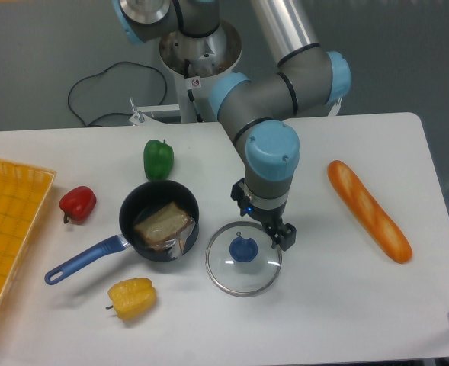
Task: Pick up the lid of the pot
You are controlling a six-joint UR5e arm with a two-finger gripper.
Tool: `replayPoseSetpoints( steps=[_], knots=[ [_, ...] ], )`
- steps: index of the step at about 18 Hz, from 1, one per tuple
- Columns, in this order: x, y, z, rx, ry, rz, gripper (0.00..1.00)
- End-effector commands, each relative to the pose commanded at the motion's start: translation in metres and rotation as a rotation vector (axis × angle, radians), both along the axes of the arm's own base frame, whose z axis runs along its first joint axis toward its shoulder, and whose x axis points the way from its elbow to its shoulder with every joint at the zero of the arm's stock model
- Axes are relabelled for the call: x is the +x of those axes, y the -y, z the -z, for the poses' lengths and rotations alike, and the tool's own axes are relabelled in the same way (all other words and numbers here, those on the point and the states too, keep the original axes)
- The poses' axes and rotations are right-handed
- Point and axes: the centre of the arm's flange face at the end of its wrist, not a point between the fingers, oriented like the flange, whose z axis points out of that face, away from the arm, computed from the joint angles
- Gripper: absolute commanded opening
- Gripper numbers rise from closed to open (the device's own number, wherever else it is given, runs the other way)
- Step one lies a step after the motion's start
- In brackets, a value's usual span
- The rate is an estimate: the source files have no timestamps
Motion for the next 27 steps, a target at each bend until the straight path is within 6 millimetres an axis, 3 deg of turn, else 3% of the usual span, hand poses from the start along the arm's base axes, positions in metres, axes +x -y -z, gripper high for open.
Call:
replayPoseSetpoints(
  steps=[6,8,14,20,27],
  knots=[
    [-0.009,-0.006,0.024,-0.011,0.015,-0.018,1.00],
    [-0.010,-0.006,0.029,-0.016,0.023,-0.107,1.00],
    [-0.013,-0.003,0.024,-0.002,0.033,-0.347,1.00],
    [0.000,-0.013,0.031,0.020,0.077,-0.593,1.00],
    [0.013,-0.031,0.042,0.059,0.070,-0.596,1.00]
  ],
)
